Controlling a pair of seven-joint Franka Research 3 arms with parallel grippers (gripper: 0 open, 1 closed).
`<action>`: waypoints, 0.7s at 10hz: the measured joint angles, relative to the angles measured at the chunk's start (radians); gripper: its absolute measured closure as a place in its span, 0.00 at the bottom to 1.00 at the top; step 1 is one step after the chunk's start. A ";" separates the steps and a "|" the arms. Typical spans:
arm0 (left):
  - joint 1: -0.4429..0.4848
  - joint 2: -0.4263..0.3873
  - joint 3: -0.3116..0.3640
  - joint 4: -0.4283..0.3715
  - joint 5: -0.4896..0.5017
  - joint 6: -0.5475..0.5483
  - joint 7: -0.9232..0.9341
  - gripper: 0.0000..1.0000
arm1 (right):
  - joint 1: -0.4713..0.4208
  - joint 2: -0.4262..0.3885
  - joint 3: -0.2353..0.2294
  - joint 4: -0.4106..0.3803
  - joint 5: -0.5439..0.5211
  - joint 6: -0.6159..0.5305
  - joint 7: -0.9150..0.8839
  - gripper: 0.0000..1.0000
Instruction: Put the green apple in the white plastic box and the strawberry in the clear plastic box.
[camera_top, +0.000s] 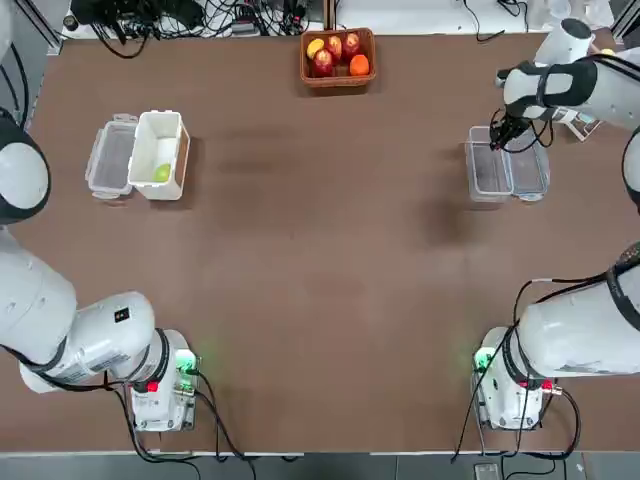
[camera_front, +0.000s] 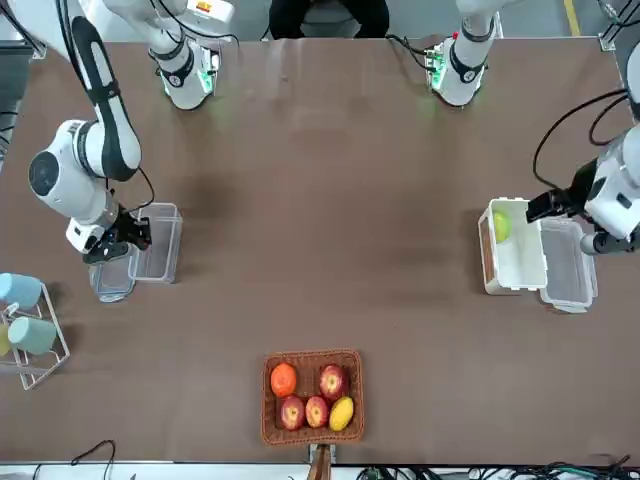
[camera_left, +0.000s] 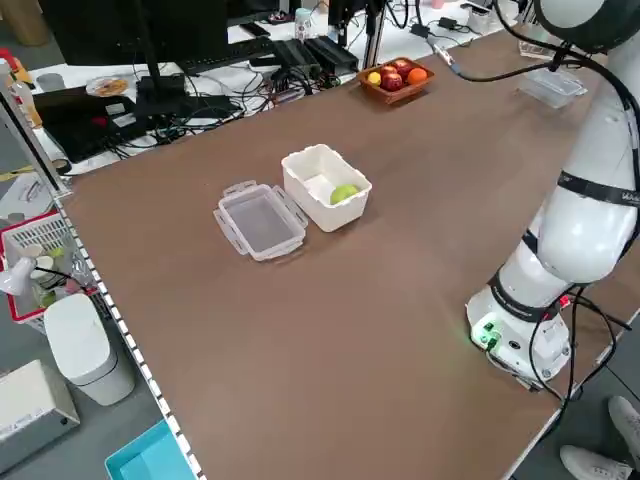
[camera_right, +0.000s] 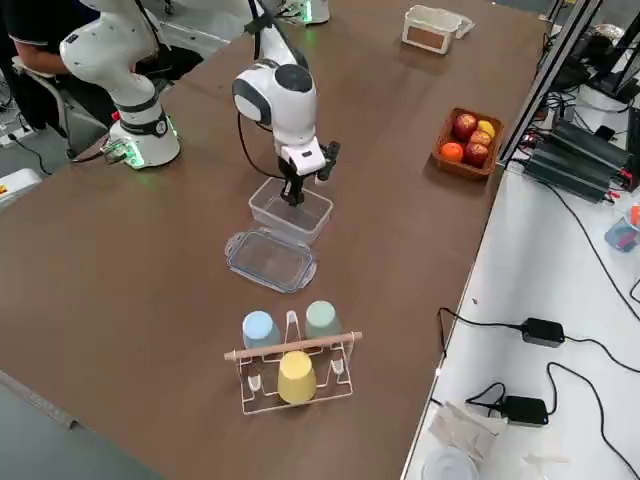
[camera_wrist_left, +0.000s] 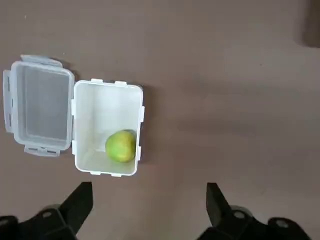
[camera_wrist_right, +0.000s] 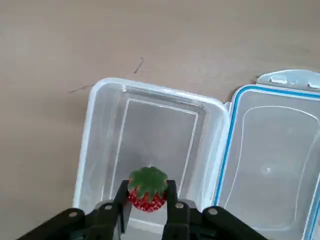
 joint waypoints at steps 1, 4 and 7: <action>-0.022 -0.017 0.016 0.014 -0.007 -0.003 0.033 0.00 | 0.000 0.016 0.004 -0.012 0.000 0.043 0.000 0.68; -0.207 -0.115 0.185 0.030 -0.007 -0.011 0.044 0.00 | 0.000 0.077 0.009 -0.034 0.000 0.137 -0.001 0.68; -0.265 -0.159 0.218 0.020 -0.008 -0.022 0.061 0.00 | 0.000 0.096 0.008 -0.034 0.000 0.155 -0.001 0.66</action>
